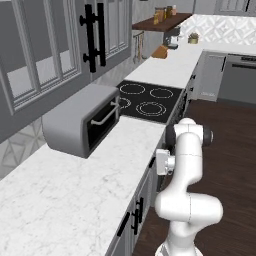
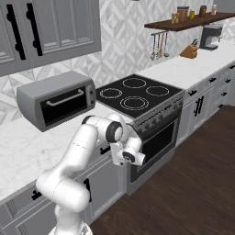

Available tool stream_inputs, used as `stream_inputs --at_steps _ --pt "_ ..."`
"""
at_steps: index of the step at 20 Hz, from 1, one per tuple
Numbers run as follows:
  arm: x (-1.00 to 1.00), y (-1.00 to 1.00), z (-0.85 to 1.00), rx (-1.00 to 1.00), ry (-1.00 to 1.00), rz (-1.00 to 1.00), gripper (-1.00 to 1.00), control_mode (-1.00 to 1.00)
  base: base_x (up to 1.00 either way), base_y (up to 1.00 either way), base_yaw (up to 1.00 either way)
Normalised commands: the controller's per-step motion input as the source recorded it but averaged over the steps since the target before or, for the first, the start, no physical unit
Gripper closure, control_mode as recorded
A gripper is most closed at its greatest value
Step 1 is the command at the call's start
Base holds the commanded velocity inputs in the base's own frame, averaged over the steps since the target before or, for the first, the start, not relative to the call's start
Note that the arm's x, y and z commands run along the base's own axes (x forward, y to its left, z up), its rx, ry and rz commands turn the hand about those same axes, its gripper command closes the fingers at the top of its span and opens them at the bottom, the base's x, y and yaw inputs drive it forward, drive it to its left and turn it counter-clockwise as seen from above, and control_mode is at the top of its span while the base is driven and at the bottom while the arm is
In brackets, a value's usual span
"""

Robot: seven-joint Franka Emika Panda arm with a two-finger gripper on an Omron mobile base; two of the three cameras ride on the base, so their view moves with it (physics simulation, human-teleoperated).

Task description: Take a straw from the drawer in front and place it inside the glass cup on the dining counter.

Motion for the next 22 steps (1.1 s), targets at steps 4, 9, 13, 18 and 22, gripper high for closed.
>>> stream_inputs --at_steps 4,9,13,18,22 --pt "0.18 0.6 -0.1 0.0 0.04 0.0 1.0 -1.0 0.0 0.0 0.0" --pt "0.14 0.4 -0.06 0.0 0.01 0.0 1.0 -1.0 0.0 0.0 0.0" --pt "0.02 0.05 -0.02 0.0 0.09 0.0 1.0 -1.0 0.0 0.0 0.0" --pt "-0.02 0.0 -0.01 0.0 0.02 0.0 1.0 -1.0 0.0 0.0 0.0" --pt "-0.35 -0.14 0.0 0.0 -0.05 0.0 1.0 -1.0 0.0 0.0 0.0"
